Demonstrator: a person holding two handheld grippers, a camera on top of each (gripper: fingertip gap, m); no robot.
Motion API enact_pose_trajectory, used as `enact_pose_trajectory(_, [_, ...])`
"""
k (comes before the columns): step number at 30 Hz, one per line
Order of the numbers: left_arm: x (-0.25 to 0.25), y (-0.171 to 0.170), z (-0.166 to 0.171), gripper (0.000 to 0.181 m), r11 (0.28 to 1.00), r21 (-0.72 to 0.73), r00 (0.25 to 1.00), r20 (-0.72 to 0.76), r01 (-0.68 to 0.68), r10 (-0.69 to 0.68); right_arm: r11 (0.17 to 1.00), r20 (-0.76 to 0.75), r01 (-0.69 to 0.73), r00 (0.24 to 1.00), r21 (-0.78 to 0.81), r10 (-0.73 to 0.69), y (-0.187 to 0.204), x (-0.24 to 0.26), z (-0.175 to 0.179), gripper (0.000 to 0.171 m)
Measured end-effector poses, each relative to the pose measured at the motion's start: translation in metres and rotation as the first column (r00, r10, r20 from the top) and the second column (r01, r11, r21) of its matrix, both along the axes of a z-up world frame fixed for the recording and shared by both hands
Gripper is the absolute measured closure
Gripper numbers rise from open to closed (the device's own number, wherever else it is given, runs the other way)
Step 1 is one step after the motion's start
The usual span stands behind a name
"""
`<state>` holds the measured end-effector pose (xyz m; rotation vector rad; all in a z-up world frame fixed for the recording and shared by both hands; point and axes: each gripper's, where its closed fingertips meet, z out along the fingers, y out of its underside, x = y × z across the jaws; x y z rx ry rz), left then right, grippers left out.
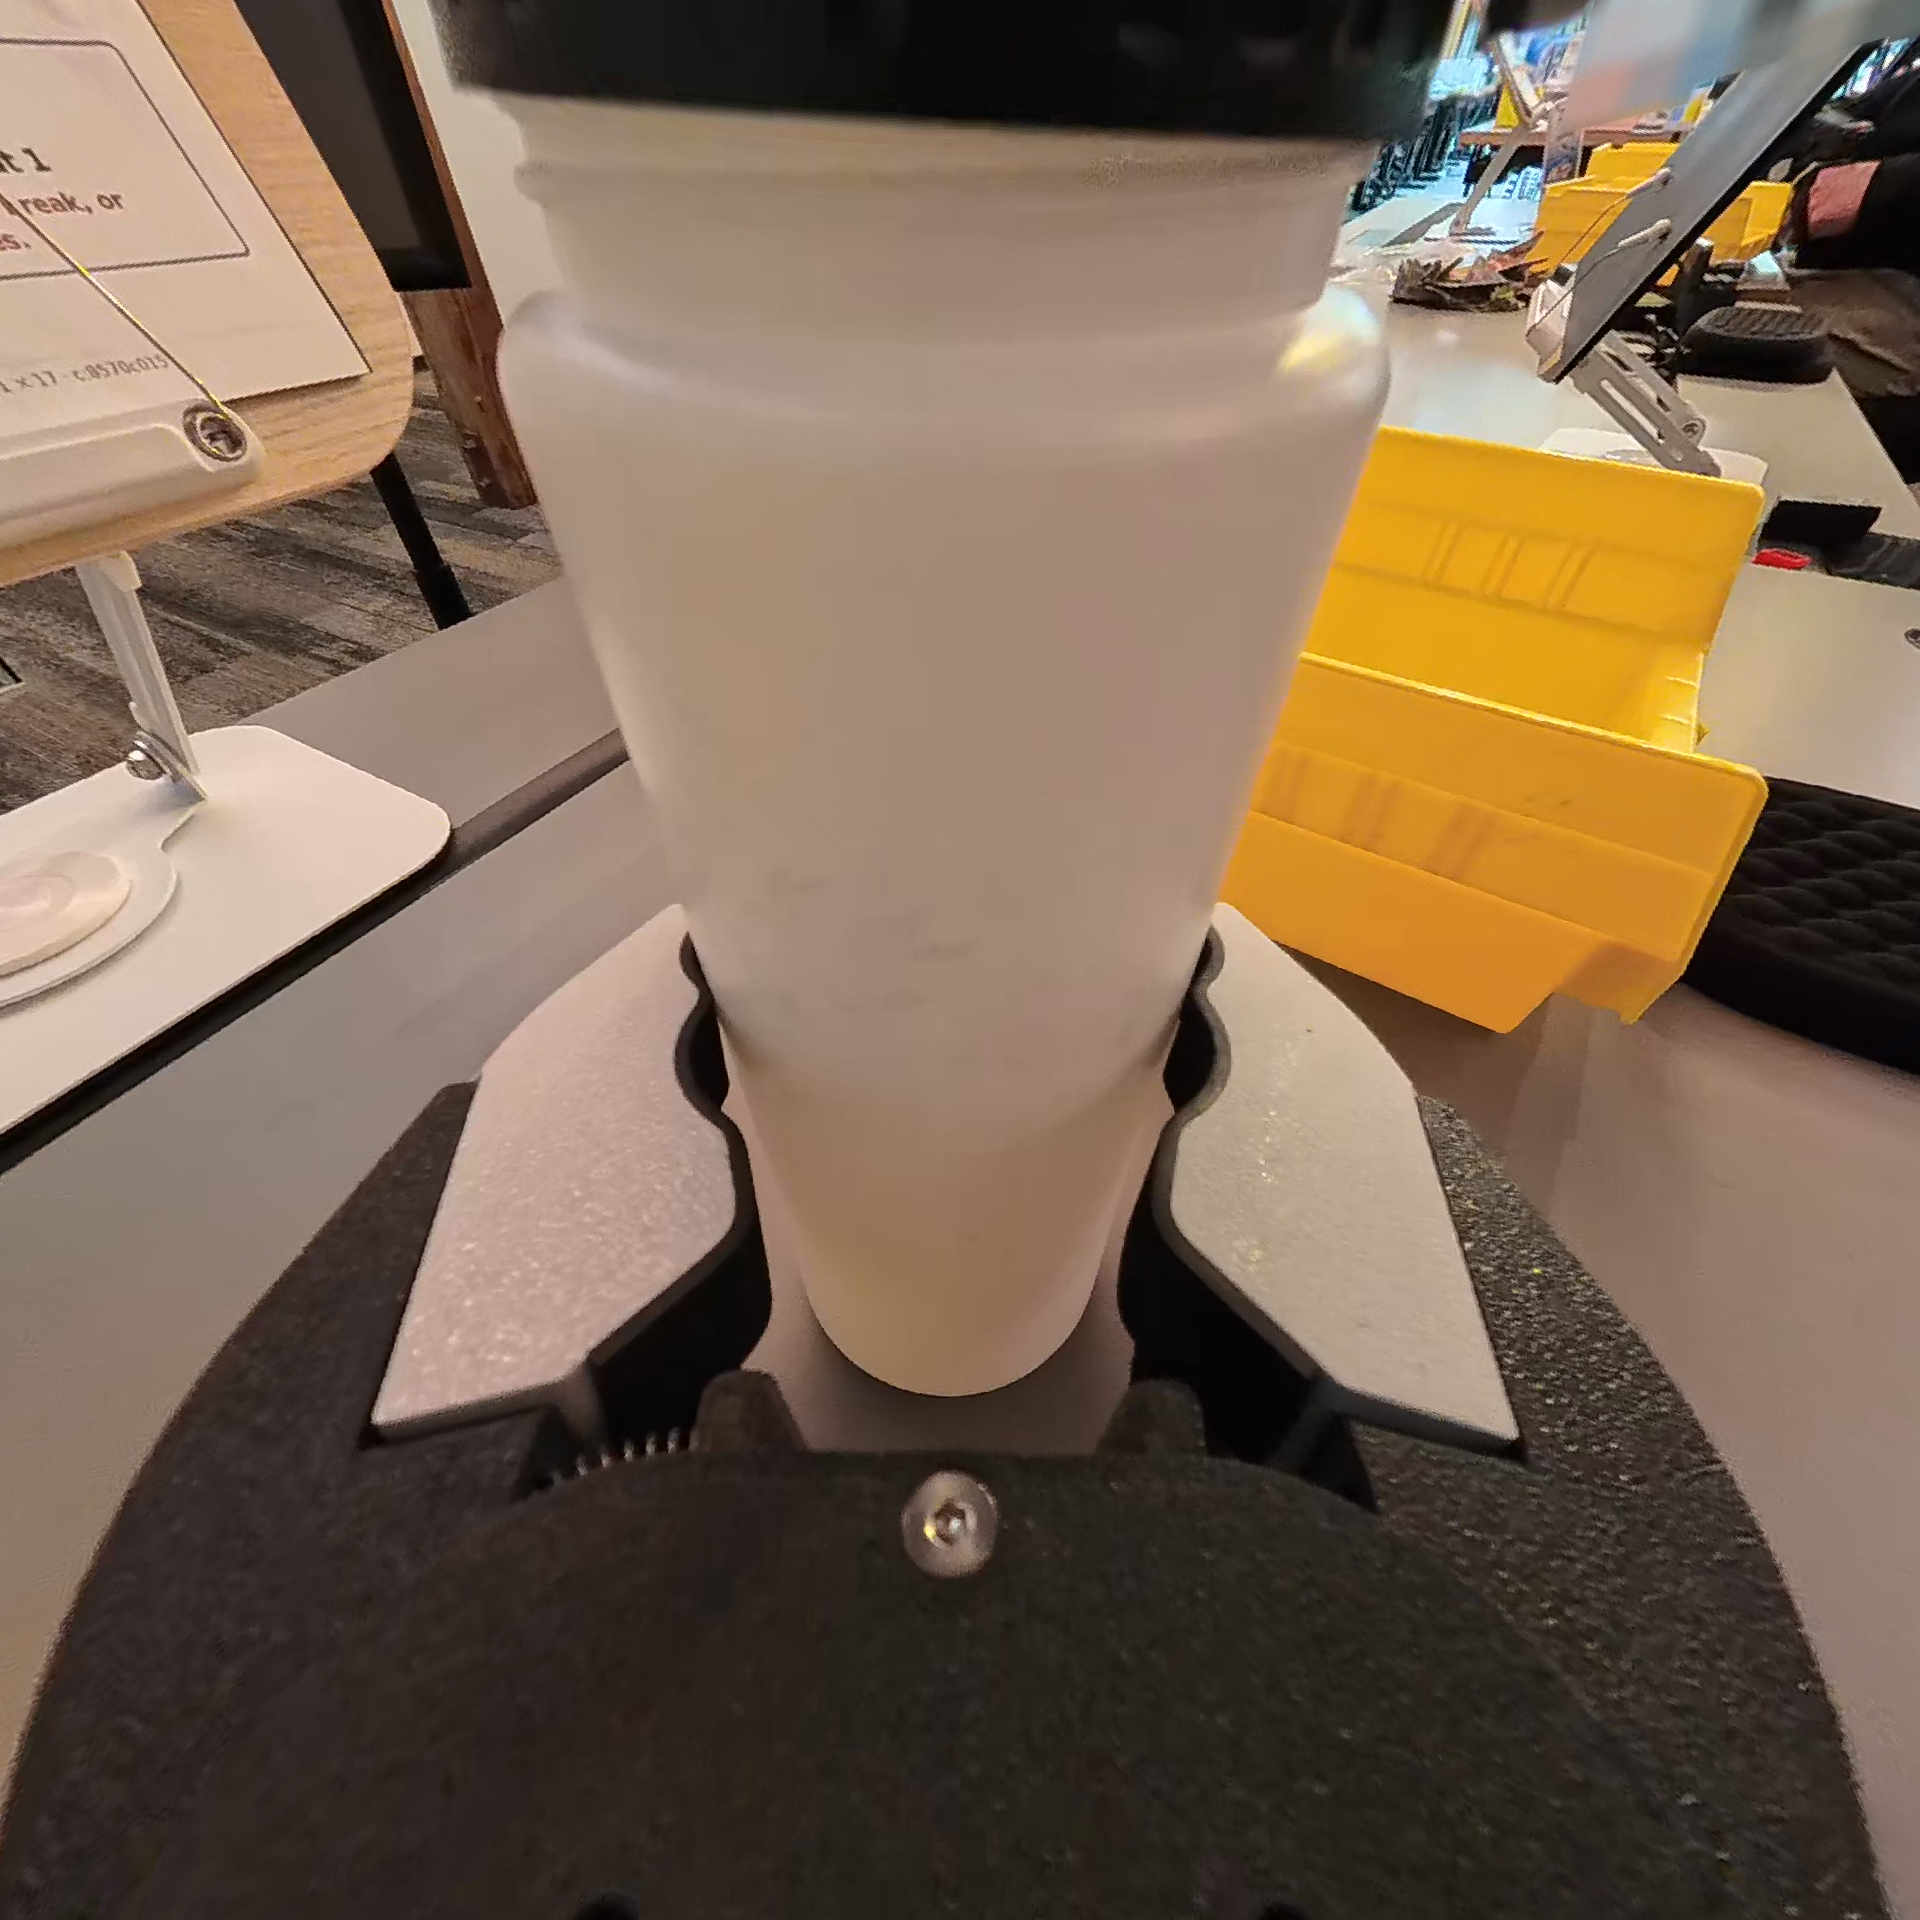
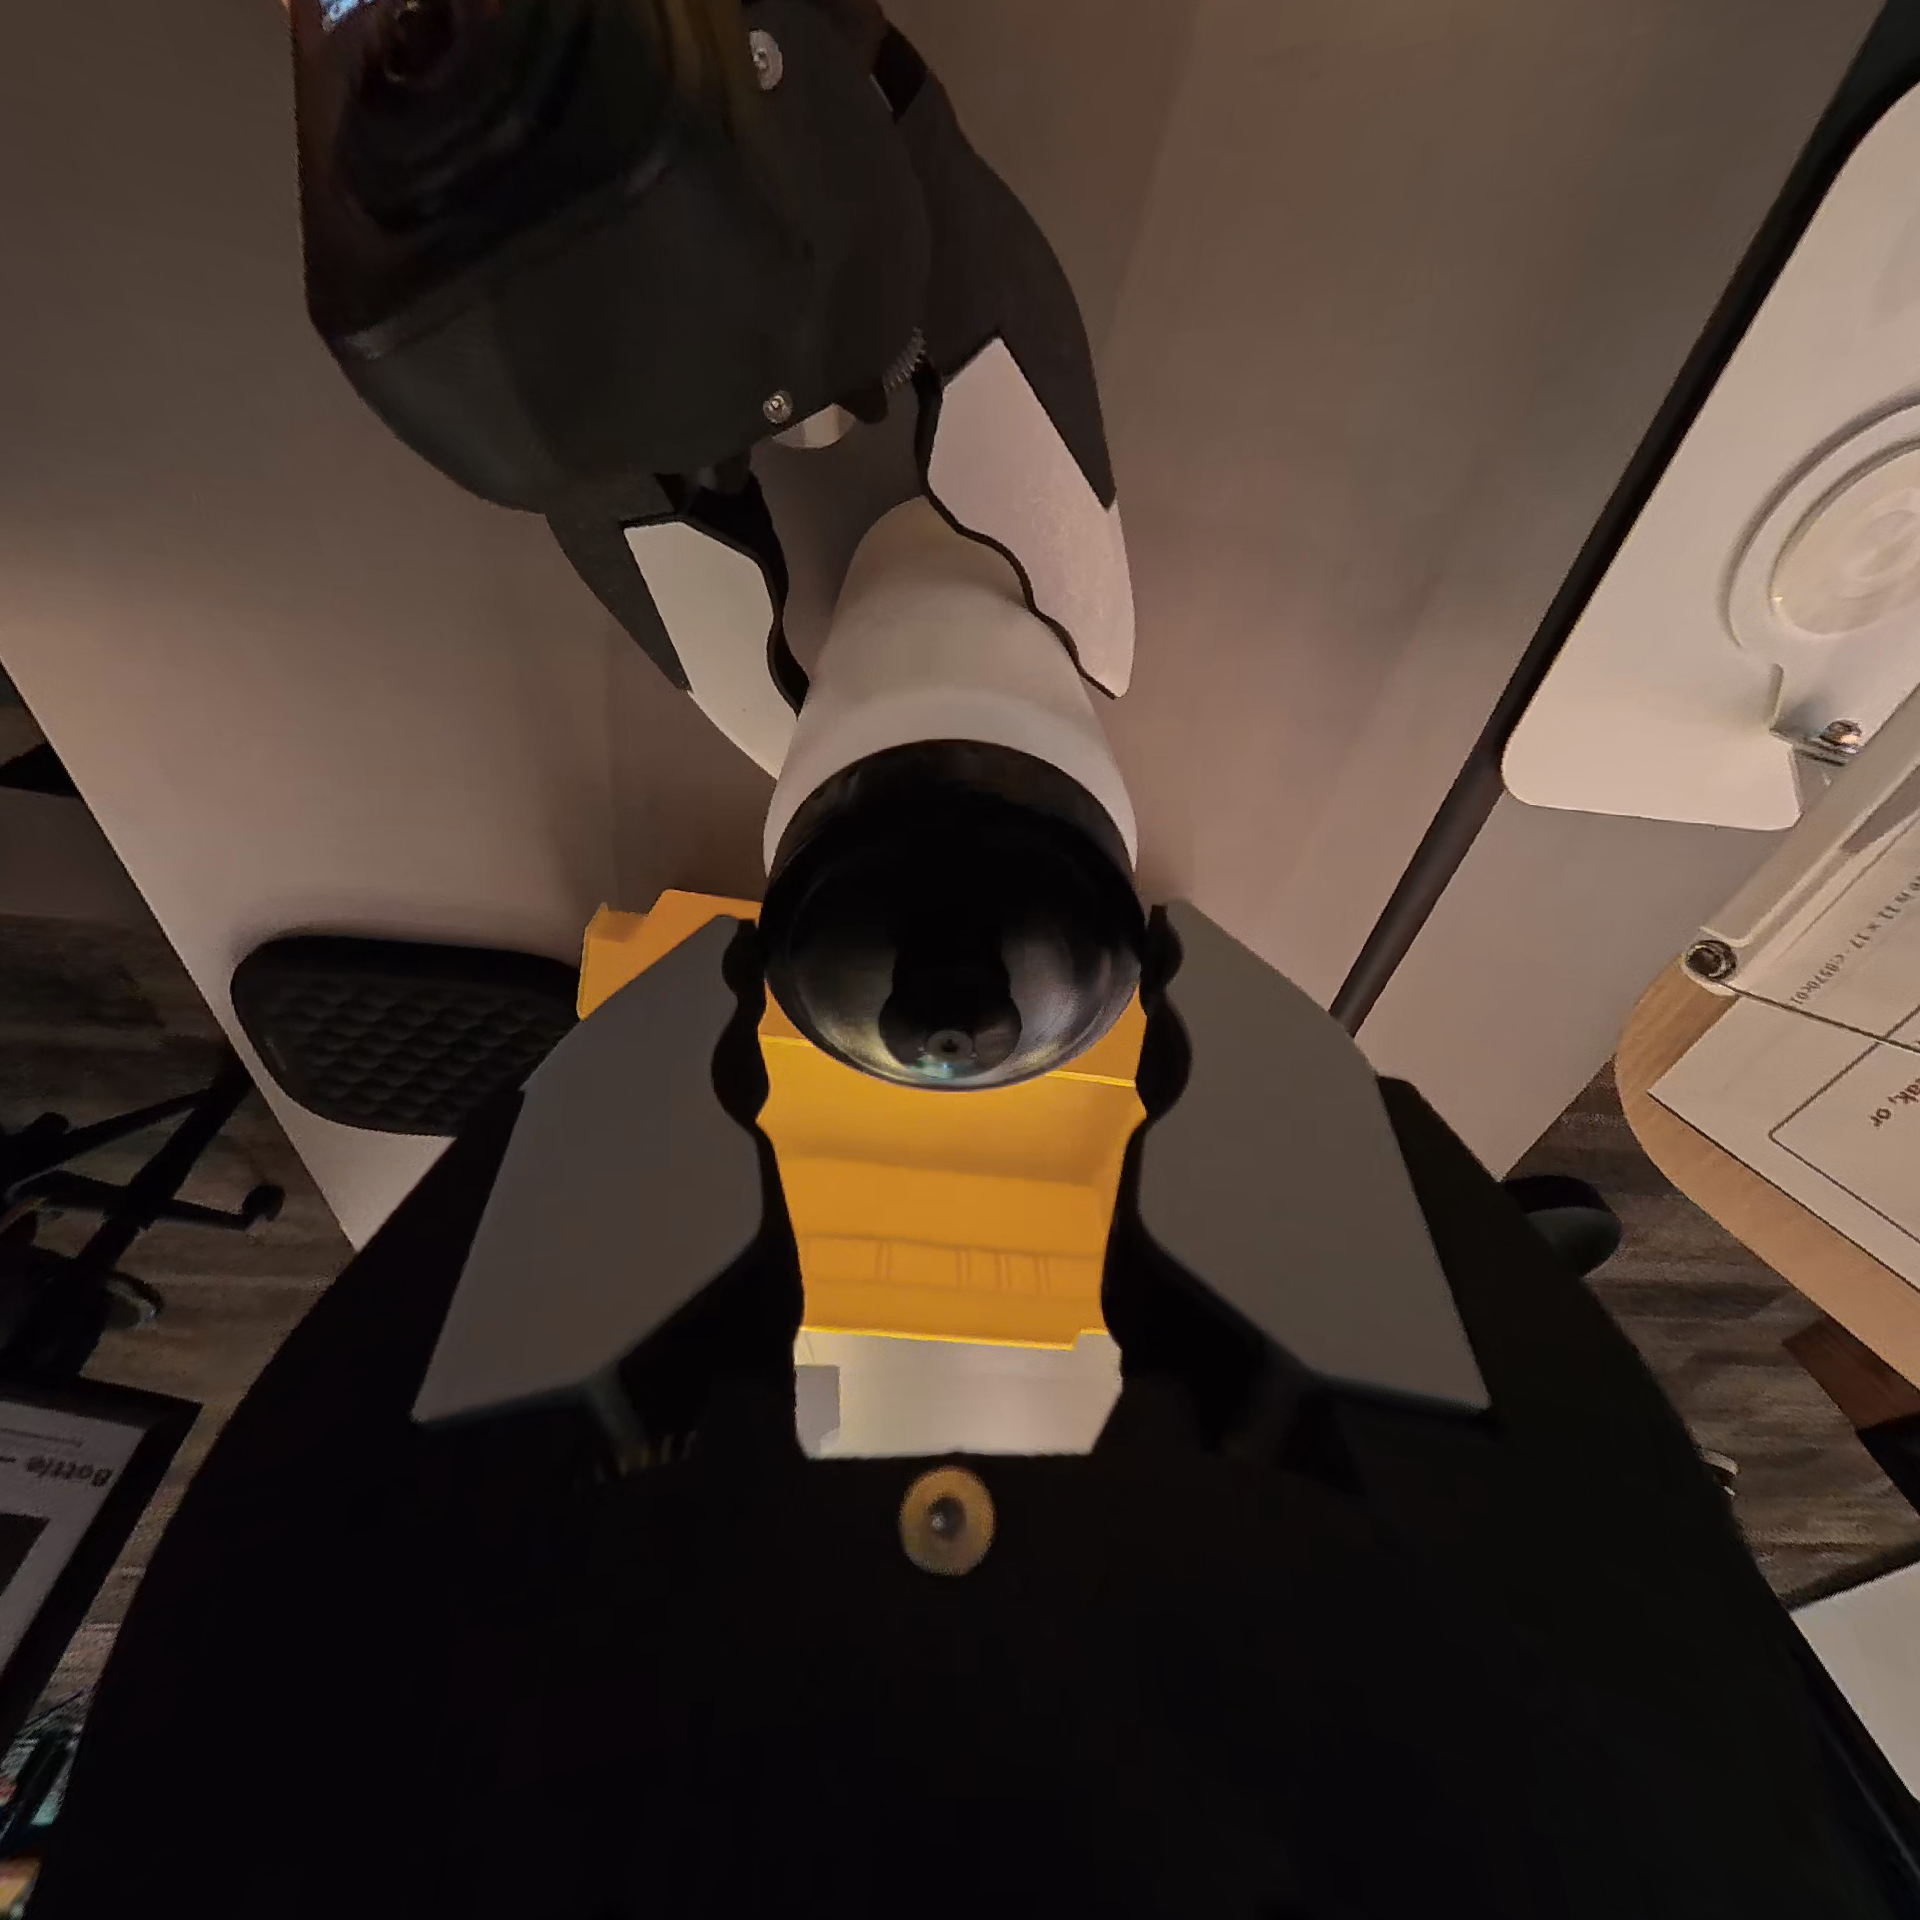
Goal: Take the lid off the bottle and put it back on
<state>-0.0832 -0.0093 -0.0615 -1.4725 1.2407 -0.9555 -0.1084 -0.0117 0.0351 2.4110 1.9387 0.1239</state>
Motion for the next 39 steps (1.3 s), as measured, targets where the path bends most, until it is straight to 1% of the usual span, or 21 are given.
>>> enact_pose_trajectory(3, [0.0,0.0,0.0,0.096,1.0,-0.011,1.0,0.004,-0.003,0.003,1.0,-0.006,0.011,1.0,-0.005,-0.011,0.001,0.0,0.0,0.099])
enact_pose_trajectory(5, [0.0,0.0,0.0,0.096,1.0,-0.01,1.0,0.004,-0.005,0.005,0.998,-0.013,0.054,0.998,-0.015,-0.055,0.001,0.0,0.0,0.1])
enact_pose_trajectory(7, [0.0,0.0,0.0,0.096,1.0,-0.01,1.0,0.001,-0.007,0.007,0.992,-0.015,0.124,0.992,-0.027,-0.125,0.001,0.001,0.0,0.1])
enact_pose_trajectory(10, [0.0,0.0,0.0,0.096,1.0,-0.011,1.0,-0.008,-0.019,0.019,0.955,0.004,0.29,0.957,-0.056,-0.291,0.001,0.002,-0.001,0.099])
enact_pose_trajectory(11, [0.0,0.0,-0.001,0.096,1.0,-0.011,1.0,-0.01,-0.025,0.025,0.924,0.016,0.377,0.926,-0.066,-0.376,0.001,0.002,-0.001,0.099])
enact_pose_trajectory(13, [-0.001,0.0,0.0,0.096,0.999,-0.006,0.999,-0.016,-0.035,0.035,0.834,0.038,0.547,0.837,-0.075,-0.546,-0.001,0.002,-0.002,0.099])
enact_pose_trajectory(15, [-0.001,0.0,-0.001,0.096,0.999,-0.01,0.999,-0.02,-0.043,0.043,0.737,0.026,0.673,0.739,-0.063,-0.673,-0.002,0.0,-0.002,0.099])
enact_pose_trajectory(19, [-0.002,0.003,-0.001,0.096,0.999,-0.023,0.999,-0.014,-0.044,0.044,0.585,-0.112,0.811,0.579,-0.027,-0.808,0.005,-0.003,-0.002,0.099])
enact_pose_trajectory(21, [-0.001,0.003,-0.001,0.096,0.999,-0.021,0.999,-0.013,-0.046,0.046,0.605,-0.155,0.796,0.595,-0.02,-0.789,0.006,-0.002,-0.002,0.1])
enact_pose_trajectory(22, [-0.001,0.002,-0.001,0.096,0.999,-0.021,0.999,-0.011,-0.043,0.043,0.636,-0.176,0.772,0.624,-0.011,-0.761,0.006,-0.003,-0.001,0.099])
enact_pose_trajectory(23, [-0.001,0.002,-0.001,0.096,0.999,-0.022,0.999,-0.011,-0.04,0.04,0.692,-0.187,0.722,0.681,0.011,-0.708,0.006,-0.003,-0.001,0.099])
enact_pose_trajectory(24, [-0.001,0.002,-0.001,0.096,0.999,-0.021,0.999,-0.012,-0.037,0.037,0.755,-0.195,0.653,0.749,0.059,-0.633,0.008,-0.002,0.001,0.098])
enact_pose_trajectory(25, [-0.001,0.002,-0.001,0.096,0.999,-0.022,0.999,-0.01,-0.035,0.035,0.804,-0.2,0.58,0.81,0.13,-0.551,0.011,0.0,0.005,0.092])
enact_pose_trajectory(27, [-0.001,0.002,-0.001,0.096,0.999,-0.021,1.0,-0.005,-0.03,0.03,0.875,-0.219,0.418,0.903,0.245,-0.37,0.016,-0.003,0.014,0.088])
enact_pose_trajectory(29, [-0.001,0.001,0.0,0.096,0.999,-0.022,1.0,-0.004,-0.023,0.023,0.914,-0.212,0.247,0.96,0.323,-0.185,0.015,-0.007,0.018,0.085])
enact_pose_trajectory(31, [-0.001,0.0,0.0,0.096,1.0,-0.022,1.0,0.0,-0.013,0.013,0.931,-0.191,0.153,0.977,0.33,-0.093,0.01,-0.006,0.013,0.086])
enact_pose_trajectory(34, [0.0,0.0,0.0,0.096,1.0,-0.021,1.0,-0.001,-0.009,0.009,0.947,-0.159,0.178,0.978,0.268,-0.138,0.01,0.004,0.001,0.085])
enact_pose_trajectory(35, [0.0,0.0,0.0,0.096,1.0,-0.021,1.0,-0.001,-0.009,0.009,0.956,-0.161,0.185,0.975,0.228,-0.151,0.007,0.005,-0.003,0.088])
enact_pose_trajectory(36, [0.0,0.0,0.0,0.097,1.0,-0.021,1.0,-0.001,-0.011,0.011,0.965,-0.179,0.195,0.97,0.173,-0.164,0.002,0.003,-0.006,0.097])
enact_pose_trajectory(38, [0.0,0.0,-0.001,0.096,1.0,-0.02,1.0,-0.004,-0.017,0.017,0.959,-0.195,0.24,0.958,0.152,-0.209,0.002,0.002,-0.006,0.097])
enact_pose_trajectory(39, [0.0,0.001,-0.001,0.096,0.999,-0.022,1.0,-0.007,-0.024,0.024,0.948,-0.2,0.288,0.945,0.137,-0.258,0.002,0.003,-0.006,0.097])
